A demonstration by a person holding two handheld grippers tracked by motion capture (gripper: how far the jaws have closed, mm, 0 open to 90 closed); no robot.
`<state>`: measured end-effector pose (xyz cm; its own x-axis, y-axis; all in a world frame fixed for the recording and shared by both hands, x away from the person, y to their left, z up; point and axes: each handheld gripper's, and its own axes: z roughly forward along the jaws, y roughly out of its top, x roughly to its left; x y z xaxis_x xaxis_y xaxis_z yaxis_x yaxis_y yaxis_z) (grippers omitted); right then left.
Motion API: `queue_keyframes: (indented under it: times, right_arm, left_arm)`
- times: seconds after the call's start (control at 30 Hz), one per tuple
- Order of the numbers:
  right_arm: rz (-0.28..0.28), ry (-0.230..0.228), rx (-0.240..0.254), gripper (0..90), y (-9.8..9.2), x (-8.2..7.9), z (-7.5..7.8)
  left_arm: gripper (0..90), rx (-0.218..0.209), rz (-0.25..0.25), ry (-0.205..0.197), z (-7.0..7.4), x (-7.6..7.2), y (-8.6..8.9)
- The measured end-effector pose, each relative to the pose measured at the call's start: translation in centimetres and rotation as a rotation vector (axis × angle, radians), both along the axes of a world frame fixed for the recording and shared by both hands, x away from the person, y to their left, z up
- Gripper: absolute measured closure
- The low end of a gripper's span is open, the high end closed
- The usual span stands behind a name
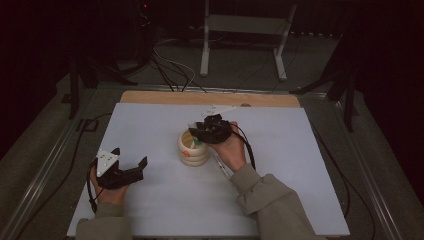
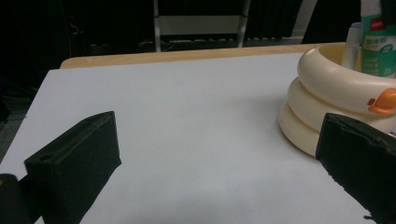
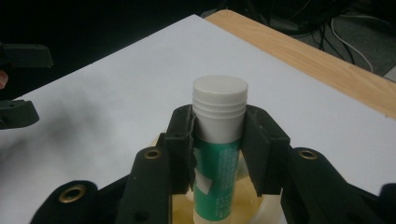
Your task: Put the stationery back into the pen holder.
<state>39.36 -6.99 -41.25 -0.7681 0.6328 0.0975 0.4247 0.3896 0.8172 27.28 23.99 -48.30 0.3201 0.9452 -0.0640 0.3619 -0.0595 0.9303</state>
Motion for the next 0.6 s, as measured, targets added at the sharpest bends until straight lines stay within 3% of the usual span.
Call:
queue_keyframes:
  times: [0.6]
  right_arm:
    - [-0.010, 0.046, -0.003, 65.0, -0.3, 0.3, -1.9]
  left_arm:
    - [0.4, 0.001, -0.002, 0.003, -0.1, 0.1, 0.0]
